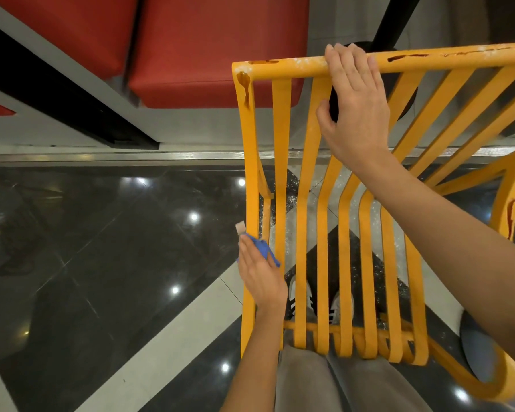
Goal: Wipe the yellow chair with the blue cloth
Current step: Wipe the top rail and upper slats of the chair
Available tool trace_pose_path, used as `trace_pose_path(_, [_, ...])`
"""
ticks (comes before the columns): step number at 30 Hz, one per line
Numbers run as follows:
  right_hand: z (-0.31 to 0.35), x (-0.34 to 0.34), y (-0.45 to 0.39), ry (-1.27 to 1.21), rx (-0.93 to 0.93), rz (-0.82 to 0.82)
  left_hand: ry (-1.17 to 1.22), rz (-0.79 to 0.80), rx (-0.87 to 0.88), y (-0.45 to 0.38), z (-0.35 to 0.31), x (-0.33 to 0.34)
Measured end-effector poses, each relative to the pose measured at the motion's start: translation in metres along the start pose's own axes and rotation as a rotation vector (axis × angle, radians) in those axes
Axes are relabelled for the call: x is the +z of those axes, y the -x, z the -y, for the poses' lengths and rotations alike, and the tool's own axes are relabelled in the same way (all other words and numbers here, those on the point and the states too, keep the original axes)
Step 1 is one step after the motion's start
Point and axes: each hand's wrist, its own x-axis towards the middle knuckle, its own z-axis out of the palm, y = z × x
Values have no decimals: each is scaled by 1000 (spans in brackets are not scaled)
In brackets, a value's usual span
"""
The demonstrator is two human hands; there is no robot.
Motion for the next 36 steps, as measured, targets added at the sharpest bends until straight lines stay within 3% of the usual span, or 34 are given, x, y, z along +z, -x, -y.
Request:
trace_pose_path(8, [0,1,0,24,-5,-13,-18,-170,103,-97,-88,7])
trace_pose_path(13, [-7,-1,0,69,-31,9,-50,-109,101,-65,-54,16])
trace_pose_path(22, [-11,0,0,106,-27,49,-37,13,-10,82,66,-2])
trace_pose_path(26, [-8,-2,-1,104,-24,51,-78,-5,-45,70,48,7])
trace_pose_path(32, [-10,-5,-1,169,-49,53,-174,-47,25,-24,-15,24])
trace_pose_path(36, [-12,-4,0,202,-62,55,-245,-21,69,12,16,20])
